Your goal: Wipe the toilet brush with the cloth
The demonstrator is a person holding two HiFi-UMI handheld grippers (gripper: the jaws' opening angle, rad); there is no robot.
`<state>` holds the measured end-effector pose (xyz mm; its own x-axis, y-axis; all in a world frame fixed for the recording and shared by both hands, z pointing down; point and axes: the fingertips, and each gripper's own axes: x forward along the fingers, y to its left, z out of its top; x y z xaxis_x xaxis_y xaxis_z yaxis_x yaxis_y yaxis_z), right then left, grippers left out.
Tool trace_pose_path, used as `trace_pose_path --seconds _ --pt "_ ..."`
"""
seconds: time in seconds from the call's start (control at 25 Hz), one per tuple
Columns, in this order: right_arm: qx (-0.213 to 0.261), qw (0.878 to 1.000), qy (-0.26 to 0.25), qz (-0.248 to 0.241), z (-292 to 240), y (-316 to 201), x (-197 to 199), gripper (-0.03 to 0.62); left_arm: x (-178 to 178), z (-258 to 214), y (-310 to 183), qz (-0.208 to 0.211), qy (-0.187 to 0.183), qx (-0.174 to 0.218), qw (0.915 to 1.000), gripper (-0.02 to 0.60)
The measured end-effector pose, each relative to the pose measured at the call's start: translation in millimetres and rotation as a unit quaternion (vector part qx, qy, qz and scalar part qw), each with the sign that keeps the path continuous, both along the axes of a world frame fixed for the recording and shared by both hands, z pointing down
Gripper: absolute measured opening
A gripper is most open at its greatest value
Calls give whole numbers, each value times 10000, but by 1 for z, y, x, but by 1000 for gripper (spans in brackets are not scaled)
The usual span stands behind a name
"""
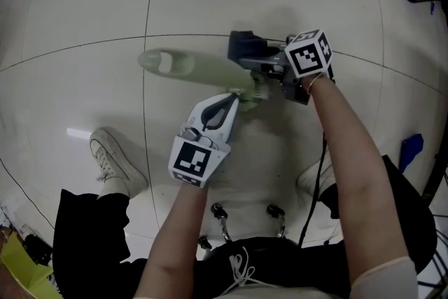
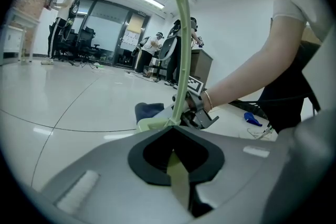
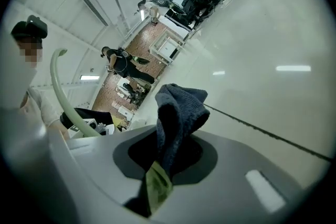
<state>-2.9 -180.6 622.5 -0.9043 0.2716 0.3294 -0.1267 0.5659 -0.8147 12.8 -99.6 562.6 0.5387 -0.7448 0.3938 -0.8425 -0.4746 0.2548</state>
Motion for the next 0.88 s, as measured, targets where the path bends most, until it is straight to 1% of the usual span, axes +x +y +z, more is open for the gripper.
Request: trace_pose_path --seconds 0.2,0.44,0.52,0.56,0.6,0.64,0.72,0.76,0.8,0.88 --pt "-97 9998 14 191 1 1 28 63 -1 1 0 -63 -4 20 10000 6" --pt "-28 9985 211 496 -5 9 63 63 -1 3 0 -70 19 -149 9999 6" --pt "246 9966 385 682 -9 13 77 63 -2 4 1 -31 -10 -216 9998 6" --pt "543 9937 541 812 -12 13 86 63 -4 4 1 -29 -31 -240 9997 6" --pt "949 9877 729 1004 -15 10 95 63 -8 2 1 -42 -70 -208 9998 6" --pt "1419 9774 921 1267 -21 5 106 63 -13 -4 -1 -62 -133 -86 9999 6" --pt "2253 9497 1184 1826 -42 -3 123 63 -26 -24 -6 -98 -295 314 9990 6" --pt "2520 9388 1239 1996 -55 -2 127 63 -32 -35 -10 -122 -343 492 9981 6" --pt "2696 9320 1270 2061 -66 3 129 63 -38 -45 -13 -151 -358 621 9973 6" --pt "2875 9273 1322 1998 -84 24 123 63 -50 -58 -18 -214 -354 750 9963 6"
